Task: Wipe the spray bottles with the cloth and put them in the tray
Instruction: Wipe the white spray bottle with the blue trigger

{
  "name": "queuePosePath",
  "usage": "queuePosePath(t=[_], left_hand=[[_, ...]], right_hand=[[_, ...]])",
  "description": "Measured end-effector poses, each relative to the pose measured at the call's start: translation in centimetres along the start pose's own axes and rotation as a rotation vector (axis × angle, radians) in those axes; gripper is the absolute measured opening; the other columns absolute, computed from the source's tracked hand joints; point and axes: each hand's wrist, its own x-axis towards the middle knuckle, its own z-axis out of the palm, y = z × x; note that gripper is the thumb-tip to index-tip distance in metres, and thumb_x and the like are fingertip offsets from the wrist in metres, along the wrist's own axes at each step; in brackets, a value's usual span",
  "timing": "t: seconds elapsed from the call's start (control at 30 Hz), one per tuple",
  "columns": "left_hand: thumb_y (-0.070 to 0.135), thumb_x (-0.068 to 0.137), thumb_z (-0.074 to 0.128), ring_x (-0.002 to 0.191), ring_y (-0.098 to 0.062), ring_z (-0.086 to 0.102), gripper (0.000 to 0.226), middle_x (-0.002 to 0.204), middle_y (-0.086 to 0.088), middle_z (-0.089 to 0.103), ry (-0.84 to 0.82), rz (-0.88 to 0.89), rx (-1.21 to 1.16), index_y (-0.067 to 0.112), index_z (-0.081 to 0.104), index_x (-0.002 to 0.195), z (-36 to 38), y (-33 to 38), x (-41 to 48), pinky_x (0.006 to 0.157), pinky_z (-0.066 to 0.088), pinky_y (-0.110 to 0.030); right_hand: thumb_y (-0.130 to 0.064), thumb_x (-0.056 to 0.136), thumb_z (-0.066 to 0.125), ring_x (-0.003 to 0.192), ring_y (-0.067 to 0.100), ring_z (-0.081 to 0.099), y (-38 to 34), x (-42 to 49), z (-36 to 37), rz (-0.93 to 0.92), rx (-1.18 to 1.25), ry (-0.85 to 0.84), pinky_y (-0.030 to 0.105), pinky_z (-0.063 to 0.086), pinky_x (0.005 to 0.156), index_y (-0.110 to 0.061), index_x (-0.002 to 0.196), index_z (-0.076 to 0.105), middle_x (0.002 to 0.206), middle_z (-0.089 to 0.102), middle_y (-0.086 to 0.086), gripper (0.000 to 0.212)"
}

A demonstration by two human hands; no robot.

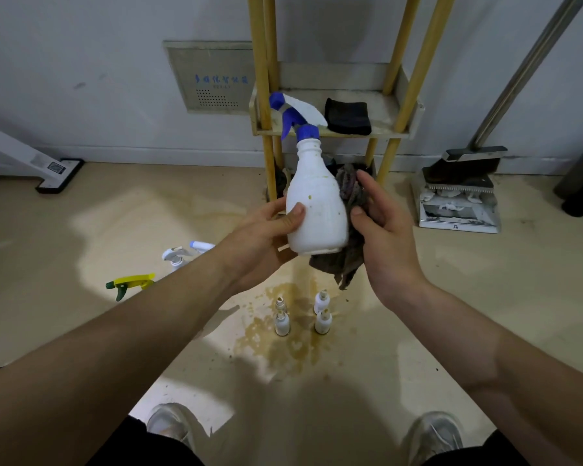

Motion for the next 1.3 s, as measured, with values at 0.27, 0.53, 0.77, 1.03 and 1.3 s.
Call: queuePosePath(t=[0.27,0.53,0.77,1.03,1.3], left_hand=[[0.033,0.086,0.072,0.129,-0.037,0.058,0.068,0.143,-0.015,0.057,-0.060,-0.014,-0.040,0.012,0.046,0.145,-0.6,-0.1,0.4,0.105,0.046,-0.061],[0.020,0.085,0.071,0.129,-0.038,0.057,0.062,0.141,-0.016,0.058,-0.118,-0.025,0.093,0.019,0.049,0.142,-0.7,-0.8,0.4,0.106,0.043,-0.065],[0.030,0.073,0.087,0.130,-0.040,0.055,0.082,0.145,-0.017,0.054,-0.283,-0.105,0.096,0.017,0.049,0.144,0.1,-0.7,0.1,0.105,0.045,-0.062],[0.036,0.062,0.094,0.129,-0.040,0.056,0.096,0.145,-0.018,0.053,-0.246,-0.064,0.107,0.018,0.048,0.145,-1.0,-0.2,0.7,0.105,0.043,-0.066],[0.029,0.067,0.091,0.128,-0.043,0.055,0.088,0.141,-0.020,0.056,-0.211,-0.081,0.178,0.022,0.050,0.144,-3.3,-0.6,0.6,0.102,0.047,-0.062]], right_hand=[[-0.001,0.102,0.047,0.126,-0.005,0.053,-0.1,-1.9,0.9,-0.140,-0.151,-0.054,0.018,0.047,0.102,-0.026,0.148,0.047,0.140,0.057,-0.012,0.052],[-0.006,0.101,0.043,0.149,0.007,0.027,-0.2,-0.7,0.7,-0.440,-0.516,-0.162,0.018,0.028,0.118,-0.020,0.148,0.047,0.163,0.029,-0.001,0.050],[-0.005,0.102,0.046,0.139,-0.008,0.031,-2.1,1.4,-0.6,-0.375,-0.438,-0.028,0.005,0.029,0.107,-0.019,0.148,0.047,0.161,0.034,-0.003,0.049],[-0.008,0.100,0.054,0.085,-0.010,0.059,-1.4,0.4,-1.4,-0.434,-0.635,-0.002,0.002,0.041,0.073,-0.024,0.137,0.061,0.112,0.074,-0.006,0.042],[0.003,0.094,0.059,0.105,-0.008,0.063,-0.7,-1.7,-2.0,-0.491,-0.655,-0.176,0.005,0.047,0.087,-0.018,0.128,0.069,0.114,0.068,-0.017,0.041]])
